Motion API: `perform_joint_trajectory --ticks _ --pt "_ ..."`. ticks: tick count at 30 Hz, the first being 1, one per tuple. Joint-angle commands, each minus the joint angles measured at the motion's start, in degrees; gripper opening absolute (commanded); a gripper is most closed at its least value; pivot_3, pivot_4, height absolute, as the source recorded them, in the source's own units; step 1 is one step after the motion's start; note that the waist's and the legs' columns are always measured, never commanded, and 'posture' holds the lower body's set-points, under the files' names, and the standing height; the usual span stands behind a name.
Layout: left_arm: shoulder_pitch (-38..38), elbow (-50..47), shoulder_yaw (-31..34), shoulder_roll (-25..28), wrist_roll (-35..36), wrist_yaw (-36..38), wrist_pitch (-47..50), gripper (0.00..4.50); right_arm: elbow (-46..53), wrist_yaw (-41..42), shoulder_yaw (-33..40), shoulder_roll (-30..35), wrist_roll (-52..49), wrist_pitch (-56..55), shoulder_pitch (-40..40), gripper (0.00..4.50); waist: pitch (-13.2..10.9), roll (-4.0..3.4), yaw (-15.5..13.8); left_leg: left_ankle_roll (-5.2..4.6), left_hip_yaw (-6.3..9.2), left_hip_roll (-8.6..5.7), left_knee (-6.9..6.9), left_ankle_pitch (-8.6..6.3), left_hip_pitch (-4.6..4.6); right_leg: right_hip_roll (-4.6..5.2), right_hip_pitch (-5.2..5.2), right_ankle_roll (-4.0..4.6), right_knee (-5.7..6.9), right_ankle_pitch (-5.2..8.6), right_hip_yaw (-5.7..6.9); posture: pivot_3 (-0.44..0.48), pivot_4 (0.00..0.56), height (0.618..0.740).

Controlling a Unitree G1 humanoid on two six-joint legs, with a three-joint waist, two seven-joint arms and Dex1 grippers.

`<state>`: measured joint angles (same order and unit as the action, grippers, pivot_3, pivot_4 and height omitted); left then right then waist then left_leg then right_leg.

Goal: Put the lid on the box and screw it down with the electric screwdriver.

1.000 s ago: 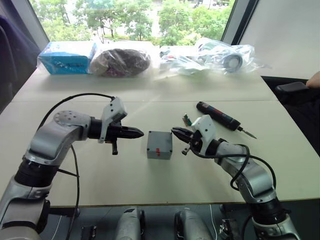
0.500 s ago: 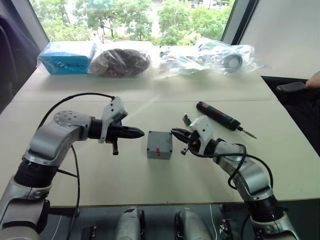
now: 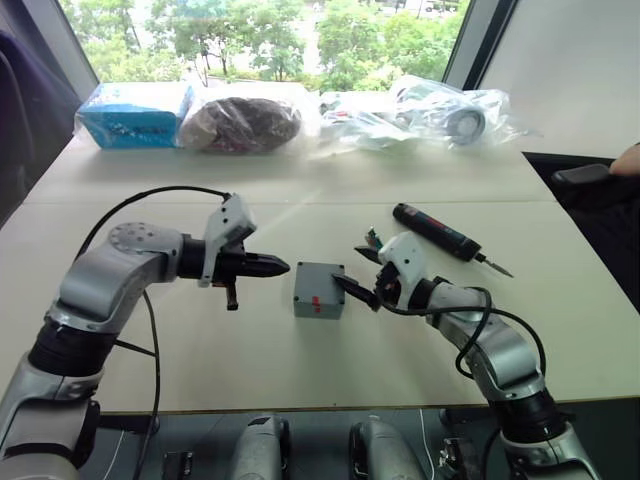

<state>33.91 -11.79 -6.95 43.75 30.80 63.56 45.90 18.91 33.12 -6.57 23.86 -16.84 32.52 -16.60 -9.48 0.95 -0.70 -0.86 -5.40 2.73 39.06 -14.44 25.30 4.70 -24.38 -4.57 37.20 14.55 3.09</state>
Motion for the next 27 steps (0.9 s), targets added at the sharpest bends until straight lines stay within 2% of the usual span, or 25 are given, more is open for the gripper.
perform_joint_trajectory --ticks 1,4,7,11,14,19,23,27 --pt "3.3 -0.9 2.7 -2.3 3.3 -0.4 0.6 0.00 4.2 0.0 8.7 3.2 -6.4 7.2 -5.6 4.45 0.0 -0.01 0.0 0.00 0.00 -0.01 0.00 0.00 0.00 0.00 0.00 0.00 0.00 -0.01 0.00 0.000 0.150 0.740" --pt "4.8 -0.7 1.9 -3.5 3.2 -0.1 -0.2 0.00 -0.1 2.9 11.7 10.8 -7.5 13.2 -12.4 4.48 0.0 -0.05 0.0 0.01 0.00 -0.02 0.05 0.01 0.00 0.02 0.01 0.05 0.00 -0.04 0.00 0.000 0.150 0.740" --pt "5.5 -0.3 0.8 -4.5 2.4 0.3 -1.4 0.00 -9.6 7.9 9.8 18.4 -6.5 17.0 -19.7 4.48 0.0 -0.06 0.1 0.00 -0.02 -0.03 0.00 0.00 -0.02 -0.01 0.01 0.06 -0.03 -0.04 0.00 0.000 0.150 0.740" --pt "6.3 0.5 -0.1 -5.7 1.4 0.1 -2.7 0.00 -33.8 16.9 -3.3 25.7 3.3 17.5 -32.6 4.48 -0.1 -0.11 0.4 -0.01 -0.27 -0.03 -0.05 0.01 -0.02 -0.04 -0.07 0.14 -0.02 0.00 -0.04 0.000 0.150 0.740" --pt "5.8 0.1 -0.1 -5.9 1.3 -0.6 -3.0 0.00 -48.6 21.5 -9.3 24.2 9.0 11.9 -39.2 4.48 -0.1 -0.11 0.7 -0.02 -0.32 -0.02 -0.09 0.00 0.00 -0.04 -0.10 0.11 -0.05 -0.02 -0.05 0.000 0.150 0.740" --pt "4.5 -1.3 0.9 -5.3 1.3 -1.6 -2.4 0.00 -71.1 29.4 -12.8 18.9 14.2 5.1 -49.9 4.48 -0.2 -0.34 1.7 -0.02 -0.45 -0.03 -0.10 0.01 0.04 -0.04 -0.20 0.00 -0.02 -0.08 -0.15 0.000 0.150 0.740" --pt "3.3 -2.6 2.0 -4.3 1.9 -2.6 -1.7 0.00 -82.4 33.5 -14.6 16.2 18.9 -1.0 -54.5 4.48 -0.3 -0.42 1.8 -0.01 -0.44 -0.01 -0.13 0.01 0.03 -0.05 -0.21 -0.05 0.01 -0.11 -0.15 0.000 0.150 0.740" --pt "1.8 -4.3 2.9 -4.2 2.5 -4.1 -0.8 0.00 -88.6 33.0 -15.9 14.5 23.8 -6.5 -55.9 4.48 -0.3 -0.42 1.5 0.00 -0.44 -0.02 -0.11 0.02 0.04 -0.03 -0.20 -0.05 0.02 -0.11 -0.15 0.000 0.150 0.740"
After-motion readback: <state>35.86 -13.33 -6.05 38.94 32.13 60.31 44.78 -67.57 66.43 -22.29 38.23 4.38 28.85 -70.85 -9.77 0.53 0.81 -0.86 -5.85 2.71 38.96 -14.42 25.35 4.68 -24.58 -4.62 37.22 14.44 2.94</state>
